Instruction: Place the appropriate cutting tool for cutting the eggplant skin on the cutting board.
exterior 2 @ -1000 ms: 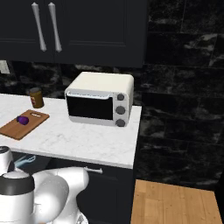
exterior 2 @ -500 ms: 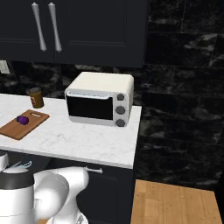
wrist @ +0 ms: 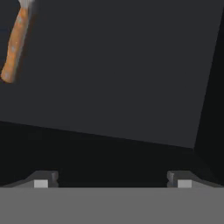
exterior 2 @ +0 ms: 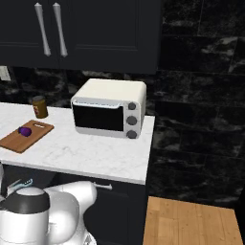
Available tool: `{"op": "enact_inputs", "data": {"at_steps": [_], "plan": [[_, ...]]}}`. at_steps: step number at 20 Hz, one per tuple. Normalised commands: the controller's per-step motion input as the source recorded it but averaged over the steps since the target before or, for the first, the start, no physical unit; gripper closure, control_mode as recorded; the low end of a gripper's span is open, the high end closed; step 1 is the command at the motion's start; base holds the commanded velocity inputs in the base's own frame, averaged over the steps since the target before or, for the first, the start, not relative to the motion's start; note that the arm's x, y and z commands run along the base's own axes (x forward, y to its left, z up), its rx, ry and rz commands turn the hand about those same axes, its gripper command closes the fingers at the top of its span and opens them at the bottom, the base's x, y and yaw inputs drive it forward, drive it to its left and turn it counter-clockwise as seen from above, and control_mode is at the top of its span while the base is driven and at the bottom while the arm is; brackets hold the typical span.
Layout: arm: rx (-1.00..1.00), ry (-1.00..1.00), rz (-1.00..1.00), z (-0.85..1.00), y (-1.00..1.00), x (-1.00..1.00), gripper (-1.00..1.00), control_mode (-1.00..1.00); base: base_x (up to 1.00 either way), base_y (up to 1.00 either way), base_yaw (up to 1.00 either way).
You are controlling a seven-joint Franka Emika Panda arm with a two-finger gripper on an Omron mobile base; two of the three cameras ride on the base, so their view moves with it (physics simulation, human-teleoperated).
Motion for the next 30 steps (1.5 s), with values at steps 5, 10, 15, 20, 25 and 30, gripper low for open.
{"op": "enact_inputs", "data": {"at_steps": [5, 10, 15, 20, 25, 30], "plan": [[-0.02, -0.08, -0.06, 0.62, 0.17, 0.56, -1.00, -1.00, 0.00, 0.00, 0.00], [-0.09, -0.07, -0.18, 0.00, 0.42, 0.38, -1.00, -1.00, 0.00, 0.00, 0.00], [-0.14, -0.07, -0.31, -0.18, 0.14, 0.56, -1.00, -1.00, 0.00, 0.00, 0.00], [-0.03, -0.01, -0.09, 0.00, 0.02, 0.35, -1.00, -1.00, 0.00, 0.00, 0.00], [0.00, 0.00, 0.01, -0.04, -0.02, 0.14, -1.00, -1.00, 0.00, 0.00, 0.00], [-0.04, 0.00, 0.04, -0.38, 0.00, 0.24, -1.00, -1.00, 0.00, 0.00, 0.00]]}}
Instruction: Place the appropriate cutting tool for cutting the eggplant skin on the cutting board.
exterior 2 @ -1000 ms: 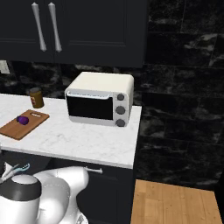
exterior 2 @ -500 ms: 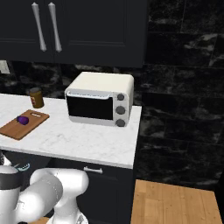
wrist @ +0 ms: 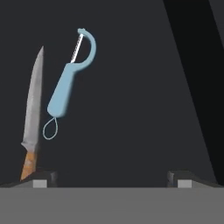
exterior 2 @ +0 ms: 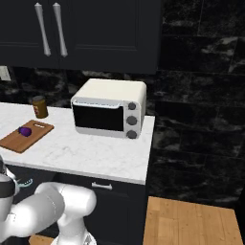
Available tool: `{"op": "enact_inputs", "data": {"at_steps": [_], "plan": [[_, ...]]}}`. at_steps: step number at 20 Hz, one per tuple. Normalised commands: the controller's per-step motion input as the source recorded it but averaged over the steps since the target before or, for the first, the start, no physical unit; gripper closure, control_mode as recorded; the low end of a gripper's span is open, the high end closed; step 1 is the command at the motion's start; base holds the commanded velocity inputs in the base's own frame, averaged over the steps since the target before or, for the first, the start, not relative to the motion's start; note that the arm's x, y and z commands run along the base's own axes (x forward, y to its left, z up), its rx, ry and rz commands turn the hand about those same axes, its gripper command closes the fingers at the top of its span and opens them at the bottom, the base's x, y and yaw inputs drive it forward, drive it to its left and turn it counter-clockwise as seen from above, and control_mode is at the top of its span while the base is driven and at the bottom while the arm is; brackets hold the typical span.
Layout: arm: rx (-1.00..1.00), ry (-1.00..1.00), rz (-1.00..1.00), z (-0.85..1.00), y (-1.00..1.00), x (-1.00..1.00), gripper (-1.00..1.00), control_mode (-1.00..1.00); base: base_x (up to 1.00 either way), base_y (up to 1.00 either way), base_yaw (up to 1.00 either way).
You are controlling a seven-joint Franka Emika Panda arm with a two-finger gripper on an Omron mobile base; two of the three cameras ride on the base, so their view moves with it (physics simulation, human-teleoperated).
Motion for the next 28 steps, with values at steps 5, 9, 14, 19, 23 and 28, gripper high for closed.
{"op": "enact_inputs", "data": {"at_steps": [5, 9, 14, 19, 23, 28], "plan": [[-0.04, 0.00, 0.01, -0.25, 0.00, 0.40, -1.00, -1.00, 0.00, 0.00, 0.00], [0.00, 0.00, 0.00, -0.06, 0.04, 0.41, -1.00, -1.00, 0.00, 0.00, 0.00], [0.00, 0.05, 0.00, -0.38, 0.38, 0.29, -1.00, -1.00, 0.00, 0.00, 0.00], [0.00, 0.00, 0.00, -0.29, 0.19, 0.23, -1.00, -1.00, 0.00, 0.00, 0.00], [0.00, 0.00, 0.00, -0.14, 0.03, 0.18, -1.00, -1.00, 0.00, 0.00, 0.00], [-0.01, 0.00, 0.00, -0.24, 0.15, 0.02, -1.00, -1.00, 0.00, 0.00, 0.00]]}}
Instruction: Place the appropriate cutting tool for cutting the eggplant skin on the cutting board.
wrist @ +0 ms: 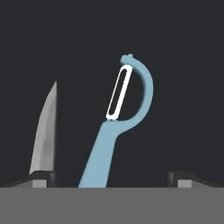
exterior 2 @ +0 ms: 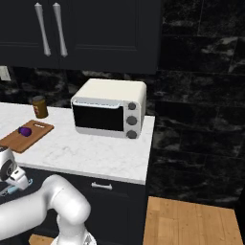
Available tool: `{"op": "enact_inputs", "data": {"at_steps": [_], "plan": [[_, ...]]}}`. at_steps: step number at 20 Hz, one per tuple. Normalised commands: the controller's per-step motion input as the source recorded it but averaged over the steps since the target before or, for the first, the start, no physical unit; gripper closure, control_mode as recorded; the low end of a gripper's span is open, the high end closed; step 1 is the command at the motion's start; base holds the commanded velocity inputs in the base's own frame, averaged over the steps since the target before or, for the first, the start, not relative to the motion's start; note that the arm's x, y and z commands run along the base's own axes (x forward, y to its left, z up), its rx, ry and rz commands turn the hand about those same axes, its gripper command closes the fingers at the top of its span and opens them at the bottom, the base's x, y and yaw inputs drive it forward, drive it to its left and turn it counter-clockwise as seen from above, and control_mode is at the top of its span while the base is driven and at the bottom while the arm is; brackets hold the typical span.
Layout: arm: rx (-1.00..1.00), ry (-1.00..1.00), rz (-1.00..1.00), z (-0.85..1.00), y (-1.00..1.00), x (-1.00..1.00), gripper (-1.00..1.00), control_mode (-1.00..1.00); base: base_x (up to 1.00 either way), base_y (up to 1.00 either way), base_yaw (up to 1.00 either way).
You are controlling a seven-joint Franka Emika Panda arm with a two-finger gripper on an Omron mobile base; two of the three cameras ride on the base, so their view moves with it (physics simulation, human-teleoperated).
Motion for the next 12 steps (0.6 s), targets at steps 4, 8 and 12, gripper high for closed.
{"op": "enact_inputs", "data": {"at_steps": [4, 8, 12], "plan": [[-0.01, 0.00, 0.00, -0.24, 0.09, -0.05, -1.00, -1.00, 0.00, 0.00, 0.00], [0.00, 0.00, 0.00, -0.17, 0.02, -0.01, -1.00, -1.00, 0.00, 0.00, 0.00], [-0.01, 0.00, 0.01, -0.20, 0.00, 0.00, -1.00, -1.00, 0.00, 0.00, 0.00]]}}
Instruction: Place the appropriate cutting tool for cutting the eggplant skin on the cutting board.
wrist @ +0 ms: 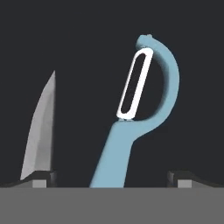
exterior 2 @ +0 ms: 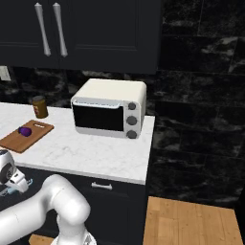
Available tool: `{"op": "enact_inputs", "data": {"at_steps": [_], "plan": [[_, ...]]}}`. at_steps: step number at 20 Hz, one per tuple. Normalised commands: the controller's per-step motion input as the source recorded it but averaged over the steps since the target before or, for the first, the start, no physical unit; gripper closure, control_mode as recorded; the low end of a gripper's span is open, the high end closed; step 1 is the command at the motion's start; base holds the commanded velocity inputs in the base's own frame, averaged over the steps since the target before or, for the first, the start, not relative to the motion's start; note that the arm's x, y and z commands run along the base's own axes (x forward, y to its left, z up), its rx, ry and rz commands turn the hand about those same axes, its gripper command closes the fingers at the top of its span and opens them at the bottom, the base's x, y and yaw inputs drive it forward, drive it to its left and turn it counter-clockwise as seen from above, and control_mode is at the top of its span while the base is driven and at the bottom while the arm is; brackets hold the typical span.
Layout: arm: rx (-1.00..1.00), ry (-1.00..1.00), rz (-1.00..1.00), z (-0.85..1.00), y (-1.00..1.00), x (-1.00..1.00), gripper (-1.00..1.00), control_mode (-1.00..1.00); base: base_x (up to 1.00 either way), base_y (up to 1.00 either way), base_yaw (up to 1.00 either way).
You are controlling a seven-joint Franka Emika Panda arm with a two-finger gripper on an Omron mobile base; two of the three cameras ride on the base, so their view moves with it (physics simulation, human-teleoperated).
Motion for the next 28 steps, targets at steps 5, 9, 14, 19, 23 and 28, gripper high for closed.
{"op": "enact_inputs", "data": {"at_steps": [5, 9, 14, 19, 23, 28], "plan": [[0.00, 0.00, 0.02, -0.19, 0.06, 0.00, -1.00, -1.00, 0.00, 0.00, 0.00], [0.00, 0.00, 0.03, -0.15, 0.09, -0.05, -1.00, -1.00, 0.00, 0.00, 0.00], [0.00, 0.00, 0.01, -0.34, 0.14, -0.37, 1.00, -1.00, 0.00, 0.00, 0.00], [0.00, 0.00, 0.00, -0.31, 0.00, -0.33, 1.00, -1.00, 0.00, 0.00, 0.00], [0.00, 0.00, 0.00, -0.19, 0.00, -0.14, 1.00, -1.00, 0.00, 0.00, 0.00], [0.05, 0.00, 0.00, 0.54, -0.04, -0.62, 1.00, -1.00, 0.00, 0.00, 0.00]]}}
